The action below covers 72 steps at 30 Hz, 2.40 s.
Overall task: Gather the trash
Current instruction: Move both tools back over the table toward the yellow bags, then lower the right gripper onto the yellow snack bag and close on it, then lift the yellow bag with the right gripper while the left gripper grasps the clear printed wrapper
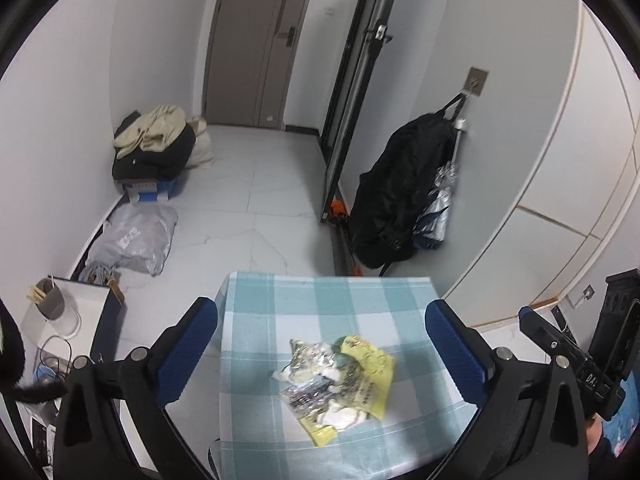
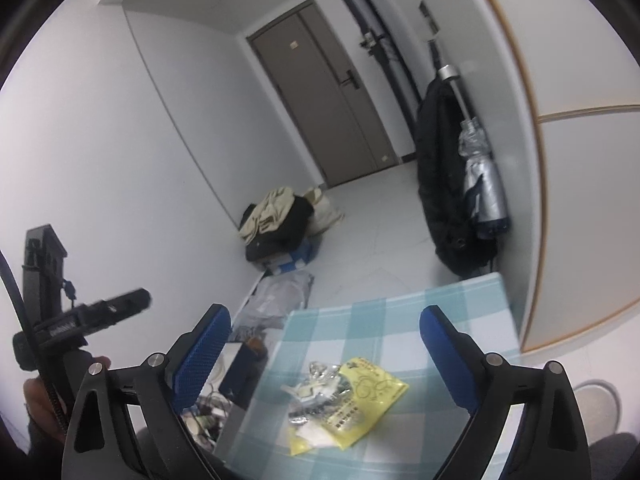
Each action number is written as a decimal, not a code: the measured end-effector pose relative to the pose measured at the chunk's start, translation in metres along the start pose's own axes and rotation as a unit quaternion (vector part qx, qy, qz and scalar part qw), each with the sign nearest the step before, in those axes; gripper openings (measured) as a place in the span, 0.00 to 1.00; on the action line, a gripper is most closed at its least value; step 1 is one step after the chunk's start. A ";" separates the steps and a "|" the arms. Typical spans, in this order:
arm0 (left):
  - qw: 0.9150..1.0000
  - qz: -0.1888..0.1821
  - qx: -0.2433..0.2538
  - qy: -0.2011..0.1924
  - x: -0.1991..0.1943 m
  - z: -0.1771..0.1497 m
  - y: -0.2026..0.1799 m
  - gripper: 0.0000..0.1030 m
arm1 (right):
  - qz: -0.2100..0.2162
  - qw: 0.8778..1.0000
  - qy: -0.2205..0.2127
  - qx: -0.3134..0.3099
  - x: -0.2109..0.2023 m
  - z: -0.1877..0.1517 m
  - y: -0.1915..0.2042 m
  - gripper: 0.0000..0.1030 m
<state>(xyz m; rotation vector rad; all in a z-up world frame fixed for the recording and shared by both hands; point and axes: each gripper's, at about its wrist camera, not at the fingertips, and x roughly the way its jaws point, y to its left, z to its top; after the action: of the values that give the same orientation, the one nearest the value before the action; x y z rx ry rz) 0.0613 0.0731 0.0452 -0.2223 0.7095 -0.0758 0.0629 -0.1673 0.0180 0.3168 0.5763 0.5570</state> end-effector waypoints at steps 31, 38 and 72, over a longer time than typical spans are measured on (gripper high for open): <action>0.991 0.005 -0.115 0.072 0.094 -0.055 0.084 0.99 | -0.035 0.958 0.259 0.113 0.166 -0.120 -0.070 0.73; 0.990 0.009 -0.115 0.083 0.101 -0.055 0.084 0.99 | -0.036 0.956 0.270 0.109 0.169 -0.122 -0.066 0.42; 0.975 0.045 -0.106 0.188 0.169 -0.069 0.056 0.97 | 0.046 0.982 0.140 0.118 0.066 -0.067 -0.092 0.03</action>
<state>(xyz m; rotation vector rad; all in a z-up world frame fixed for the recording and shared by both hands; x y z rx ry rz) 0.1435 0.0914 -0.1264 -0.3848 1.1067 0.0471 0.1060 -0.1949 -0.1030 0.4951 0.9072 0.6298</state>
